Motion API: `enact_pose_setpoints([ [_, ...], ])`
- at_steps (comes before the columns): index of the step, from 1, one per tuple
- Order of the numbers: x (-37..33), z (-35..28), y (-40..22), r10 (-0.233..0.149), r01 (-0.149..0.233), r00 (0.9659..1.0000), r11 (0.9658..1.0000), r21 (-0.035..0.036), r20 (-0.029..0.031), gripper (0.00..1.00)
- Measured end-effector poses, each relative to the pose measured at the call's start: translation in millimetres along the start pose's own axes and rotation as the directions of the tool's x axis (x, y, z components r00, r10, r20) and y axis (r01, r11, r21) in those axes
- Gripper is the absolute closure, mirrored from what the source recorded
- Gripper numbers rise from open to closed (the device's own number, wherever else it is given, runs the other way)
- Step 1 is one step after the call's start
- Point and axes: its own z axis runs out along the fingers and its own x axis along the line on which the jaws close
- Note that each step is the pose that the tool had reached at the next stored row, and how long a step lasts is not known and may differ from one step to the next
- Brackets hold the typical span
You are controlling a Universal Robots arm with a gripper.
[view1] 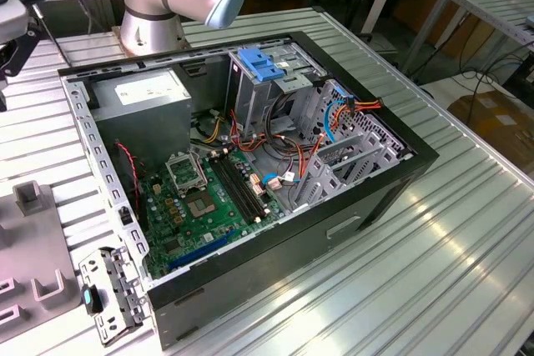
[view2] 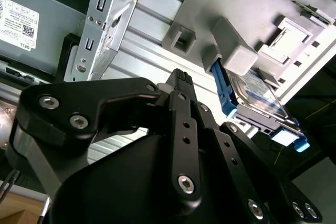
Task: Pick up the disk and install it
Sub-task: 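Reach for the disk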
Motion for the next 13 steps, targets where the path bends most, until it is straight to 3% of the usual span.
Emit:
enact_pose_setpoints([
  [9, 18.8, -0.3, -1.2, 0.0, 0.0, 1.0, 1.0, 0.0, -0.0003, 0.89],
  [13, 22.2, -0.4, -1.5, 0.0, 0.0, 1.0, 1.0, -0.0001, -0.0003, 0.89],
])
